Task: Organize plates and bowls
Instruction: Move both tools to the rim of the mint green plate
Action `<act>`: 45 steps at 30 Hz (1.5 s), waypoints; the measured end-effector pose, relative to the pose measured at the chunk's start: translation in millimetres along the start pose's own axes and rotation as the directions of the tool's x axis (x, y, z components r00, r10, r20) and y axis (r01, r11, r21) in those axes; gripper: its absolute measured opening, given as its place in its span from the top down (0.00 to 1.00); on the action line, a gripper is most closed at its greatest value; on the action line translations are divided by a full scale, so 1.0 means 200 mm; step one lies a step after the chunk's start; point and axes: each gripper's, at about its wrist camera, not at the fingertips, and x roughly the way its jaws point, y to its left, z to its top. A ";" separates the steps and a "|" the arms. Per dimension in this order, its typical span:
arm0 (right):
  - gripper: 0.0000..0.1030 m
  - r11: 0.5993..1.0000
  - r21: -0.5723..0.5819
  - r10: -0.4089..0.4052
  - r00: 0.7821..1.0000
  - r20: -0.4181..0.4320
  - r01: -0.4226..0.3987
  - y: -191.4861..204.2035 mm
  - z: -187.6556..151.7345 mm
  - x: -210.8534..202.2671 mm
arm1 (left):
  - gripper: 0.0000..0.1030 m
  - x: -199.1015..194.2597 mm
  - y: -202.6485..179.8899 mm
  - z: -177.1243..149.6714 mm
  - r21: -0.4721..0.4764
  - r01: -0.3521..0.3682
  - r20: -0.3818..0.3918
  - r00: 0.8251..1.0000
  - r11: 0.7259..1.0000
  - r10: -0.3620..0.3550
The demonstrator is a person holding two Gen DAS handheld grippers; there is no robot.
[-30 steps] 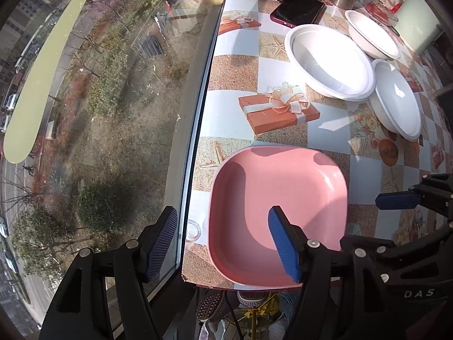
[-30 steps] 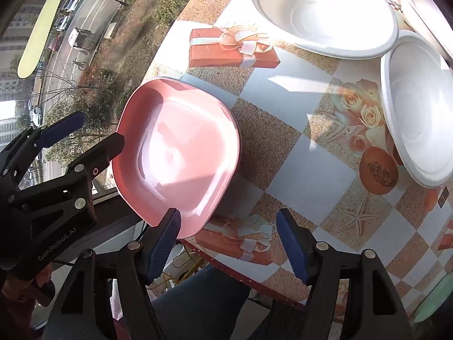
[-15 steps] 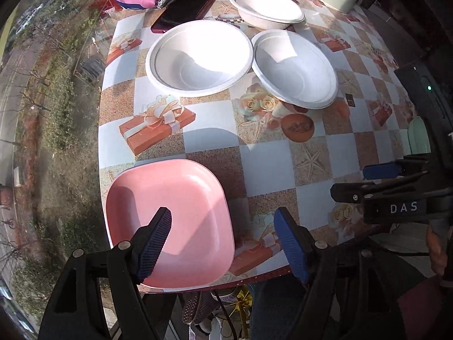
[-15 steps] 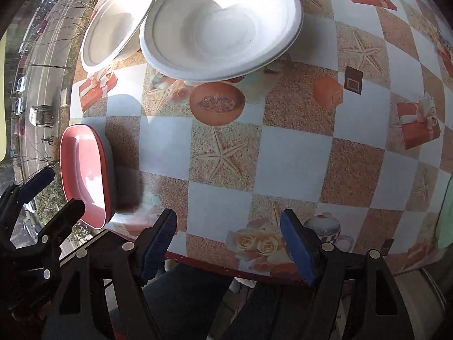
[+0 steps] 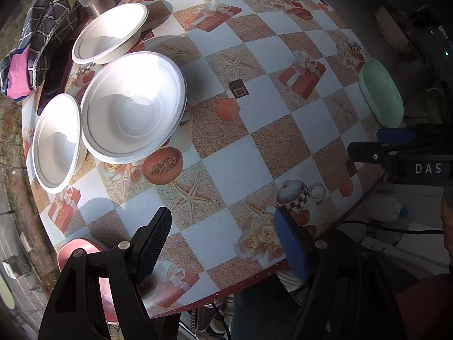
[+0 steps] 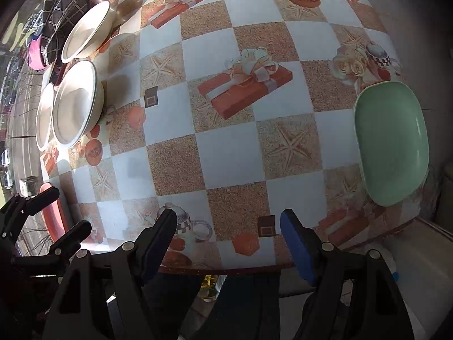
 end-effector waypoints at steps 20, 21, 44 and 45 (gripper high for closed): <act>0.26 0.988 -0.034 -0.146 0.986 0.079 0.149 -1.06 0.20 -0.01 | 0.24 0.35 -0.87 0.58 -0.131 0.064 -0.076 0.994 0.989 -0.075; 0.26 0.988 -0.055 -0.138 0.987 0.077 0.143 -1.07 0.21 0.01 | 0.24 0.37 -0.88 0.60 -0.150 0.058 -0.076 0.995 0.987 -0.070; 0.86 0.991 -0.132 -0.009 1.000 0.018 0.012 -1.13 0.27 0.16 | 0.47 0.62 -1.18 0.85 -0.147 -0.055 -0.093 0.995 0.988 0.041; 0.86 0.991 -0.130 -0.017 1.000 0.006 0.018 -1.11 0.28 0.15 | 0.52 0.61 -1.19 0.85 -0.138 -0.046 -0.089 0.995 0.989 0.033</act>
